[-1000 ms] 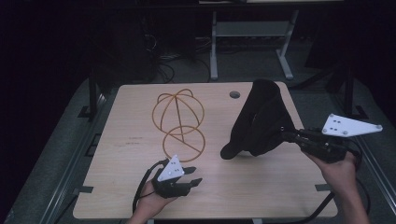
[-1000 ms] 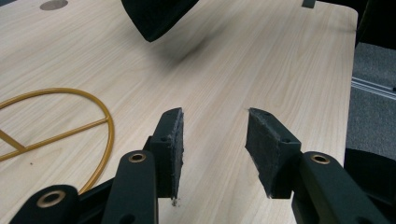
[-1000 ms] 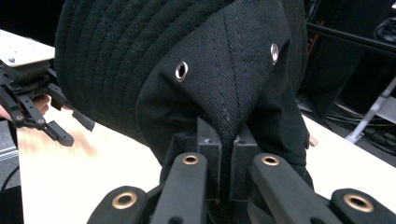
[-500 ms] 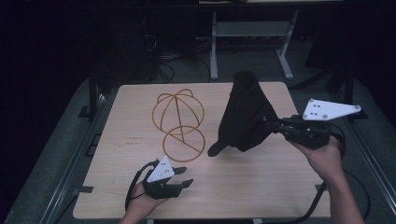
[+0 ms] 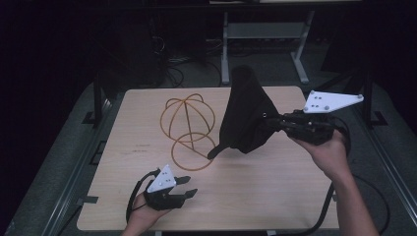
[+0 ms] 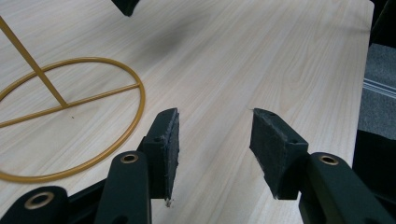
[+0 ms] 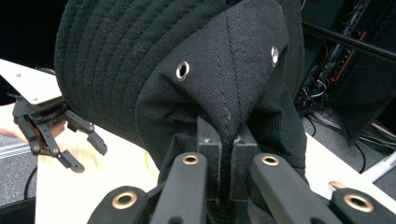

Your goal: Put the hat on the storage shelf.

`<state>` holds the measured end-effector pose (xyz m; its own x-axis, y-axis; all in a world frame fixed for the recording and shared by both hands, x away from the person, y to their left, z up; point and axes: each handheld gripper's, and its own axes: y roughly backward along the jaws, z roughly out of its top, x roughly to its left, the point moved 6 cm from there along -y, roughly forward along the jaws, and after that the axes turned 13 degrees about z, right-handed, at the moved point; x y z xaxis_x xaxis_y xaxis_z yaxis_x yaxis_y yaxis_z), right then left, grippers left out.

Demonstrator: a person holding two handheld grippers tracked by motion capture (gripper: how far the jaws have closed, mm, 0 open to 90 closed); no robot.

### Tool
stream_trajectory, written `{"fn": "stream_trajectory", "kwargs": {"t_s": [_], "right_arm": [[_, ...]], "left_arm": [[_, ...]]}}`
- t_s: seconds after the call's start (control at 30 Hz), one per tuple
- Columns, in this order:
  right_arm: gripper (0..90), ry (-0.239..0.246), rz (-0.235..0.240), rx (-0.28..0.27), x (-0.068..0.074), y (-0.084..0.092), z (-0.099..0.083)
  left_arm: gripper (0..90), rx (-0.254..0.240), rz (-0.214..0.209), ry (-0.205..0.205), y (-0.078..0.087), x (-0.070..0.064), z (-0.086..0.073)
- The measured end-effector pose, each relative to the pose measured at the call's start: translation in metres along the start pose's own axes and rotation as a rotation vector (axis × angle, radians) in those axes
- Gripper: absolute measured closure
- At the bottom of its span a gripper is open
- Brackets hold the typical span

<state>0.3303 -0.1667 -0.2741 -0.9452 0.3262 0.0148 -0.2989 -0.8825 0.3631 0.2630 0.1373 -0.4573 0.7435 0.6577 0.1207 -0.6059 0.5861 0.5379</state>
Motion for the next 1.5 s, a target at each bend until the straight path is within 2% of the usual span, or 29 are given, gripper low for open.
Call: {"fn": "stream_trajectory", "kwargs": {"t_s": [0.1,0.27,0.6,0.83,1.13,1.23,1.5], "right_arm": [[86.5,0.006,0.001,-0.005,0.000,-0.001,0.004],[86.5,0.009,0.012,-0.016,-0.002,-0.007,0.020],[86.5,0.037,0.052,0.006,-0.002,-0.029,0.048],[86.4,0.036,0.068,0.014,-0.004,-0.038,0.063],[86.3,0.045,0.076,0.025,-0.006,-0.048,0.078],[86.3,0.046,0.076,0.017,-0.008,-0.052,0.082],[86.4,0.052,0.073,-0.006,-0.011,-0.065,0.094]], "left_arm": [[51.2,0.001,-0.001,0.004,-0.001,0.000,-0.001],[51.2,0.005,-0.004,-0.004,-0.001,0.001,-0.002],[51.1,-0.002,-0.005,0.003,-0.002,0.002,-0.002],[51.1,-0.008,-0.012,0.010,-0.002,0.002,-0.002],[51.1,-0.011,-0.017,0.008,-0.002,0.002,-0.001],[51.1,-0.008,-0.016,-0.002,-0.002,0.002,-0.001],[51.1,-0.006,-0.016,0.006,0.000,0.002,-0.002]]}}
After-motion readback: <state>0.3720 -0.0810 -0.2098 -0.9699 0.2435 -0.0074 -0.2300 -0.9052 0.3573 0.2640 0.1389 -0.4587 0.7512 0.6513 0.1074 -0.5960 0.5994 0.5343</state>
